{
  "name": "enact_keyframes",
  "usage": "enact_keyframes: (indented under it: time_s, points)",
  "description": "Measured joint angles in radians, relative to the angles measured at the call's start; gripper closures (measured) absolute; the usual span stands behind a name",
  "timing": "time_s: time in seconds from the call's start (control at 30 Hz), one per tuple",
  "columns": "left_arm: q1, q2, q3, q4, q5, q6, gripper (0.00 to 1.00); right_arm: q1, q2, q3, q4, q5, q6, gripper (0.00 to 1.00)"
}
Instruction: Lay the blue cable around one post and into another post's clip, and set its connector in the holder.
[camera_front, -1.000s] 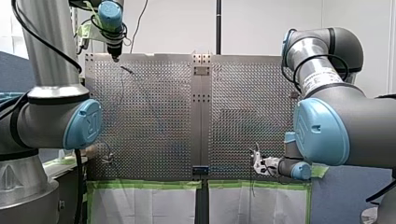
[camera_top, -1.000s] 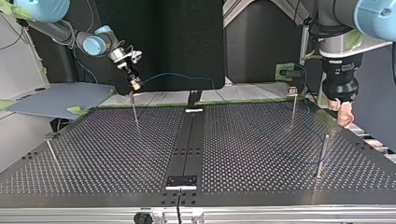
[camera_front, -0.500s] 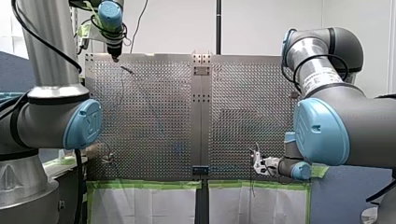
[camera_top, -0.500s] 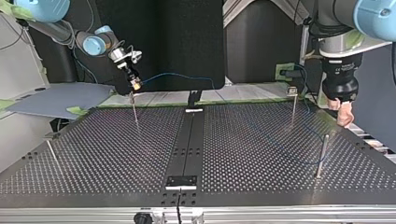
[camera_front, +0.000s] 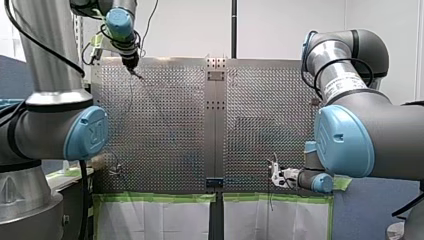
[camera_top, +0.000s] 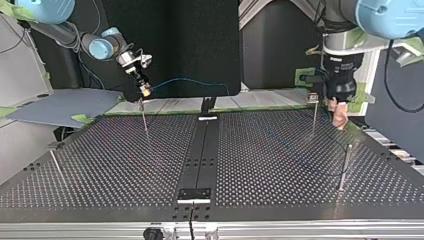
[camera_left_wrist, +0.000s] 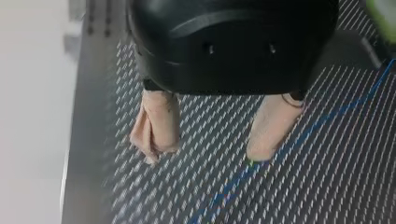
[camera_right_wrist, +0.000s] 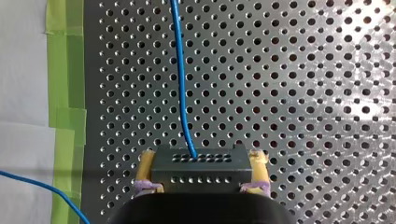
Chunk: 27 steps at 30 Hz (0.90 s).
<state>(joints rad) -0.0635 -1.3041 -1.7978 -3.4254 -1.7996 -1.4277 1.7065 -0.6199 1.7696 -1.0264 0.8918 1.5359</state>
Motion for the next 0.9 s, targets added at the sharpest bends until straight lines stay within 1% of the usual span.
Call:
enact_keyframes:
  time_s: [0.13,0.2,0.27,0.4,0.57,0.7,0.9]
  points:
    - [-0.031,-0.018,-0.032,0.031,0.028,-0.014,0.0,0.001,0.0,0.0,0.002,0.003,-0.002,0.91]
    - [-0.047,-0.032,-0.047,0.047,0.028,-0.027,0.0,0.002,0.0,0.0,0.004,0.006,-0.005,0.91]
    - [-0.062,-0.046,-0.063,0.062,0.02,-0.042,0.0,0.002,0.0,-0.001,0.009,0.012,-0.012,0.91]
    - [-0.098,-0.082,-0.099,0.098,-0.012,-0.078,0.0,0.003,0.0,-0.001,0.021,0.024,-0.027,0.91]
    - [-0.143,-0.127,-0.143,0.143,-0.057,-0.123,0.0,0.003,-0.001,-0.004,0.033,0.031,-0.041,0.91]
    - [-0.184,-0.168,-0.153,0.184,-0.097,-0.163,0.0,0.003,0.0,-0.007,0.038,0.033,-0.045,0.91]
    - [-0.233,-0.217,-0.152,0.233,-0.146,-0.212,0.0,0.002,0.0,-0.007,0.04,0.033,-0.046,0.91]
